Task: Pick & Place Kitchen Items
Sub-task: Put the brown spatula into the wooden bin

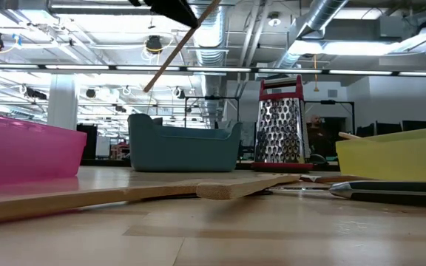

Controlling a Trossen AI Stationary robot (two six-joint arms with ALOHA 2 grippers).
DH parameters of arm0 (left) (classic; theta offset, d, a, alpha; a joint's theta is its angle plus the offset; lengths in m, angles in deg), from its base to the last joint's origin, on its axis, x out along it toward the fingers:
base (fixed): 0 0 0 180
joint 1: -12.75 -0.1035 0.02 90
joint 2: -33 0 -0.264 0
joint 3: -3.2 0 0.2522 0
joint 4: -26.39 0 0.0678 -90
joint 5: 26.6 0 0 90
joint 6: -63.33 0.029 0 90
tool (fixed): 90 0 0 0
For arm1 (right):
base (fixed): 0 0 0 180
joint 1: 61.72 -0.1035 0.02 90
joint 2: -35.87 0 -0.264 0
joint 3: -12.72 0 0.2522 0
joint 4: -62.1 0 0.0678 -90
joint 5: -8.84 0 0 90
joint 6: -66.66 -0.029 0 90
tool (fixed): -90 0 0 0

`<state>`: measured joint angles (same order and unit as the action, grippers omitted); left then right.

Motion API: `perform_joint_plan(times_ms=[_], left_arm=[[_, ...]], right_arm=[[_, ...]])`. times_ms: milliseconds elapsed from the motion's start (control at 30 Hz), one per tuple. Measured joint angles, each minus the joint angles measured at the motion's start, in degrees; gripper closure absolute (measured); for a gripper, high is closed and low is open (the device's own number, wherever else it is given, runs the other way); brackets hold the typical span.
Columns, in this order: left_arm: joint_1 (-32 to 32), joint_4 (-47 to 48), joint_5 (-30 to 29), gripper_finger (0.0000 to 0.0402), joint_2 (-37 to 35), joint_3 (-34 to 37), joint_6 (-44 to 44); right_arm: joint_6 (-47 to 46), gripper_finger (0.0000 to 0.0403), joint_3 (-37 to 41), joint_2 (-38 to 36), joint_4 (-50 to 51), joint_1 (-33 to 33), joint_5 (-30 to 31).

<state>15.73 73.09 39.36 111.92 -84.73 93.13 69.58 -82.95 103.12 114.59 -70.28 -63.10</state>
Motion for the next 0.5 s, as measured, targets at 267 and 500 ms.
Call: perform_joint_plan(times_ms=[267,500], left_arm=[[0.0,-9.2,0.1,0.0334,3.0,0.0,4.8],[0.1,-11.8,0.1,0.0331,7.8,0.0,8.1]], right_arm=[[0.1,0.0280,-7.0,-4.6,-1.7,-2.9,0.0],[-7.3,0.0280,-7.2,-7.1,11.6,-3.0,9.2]])
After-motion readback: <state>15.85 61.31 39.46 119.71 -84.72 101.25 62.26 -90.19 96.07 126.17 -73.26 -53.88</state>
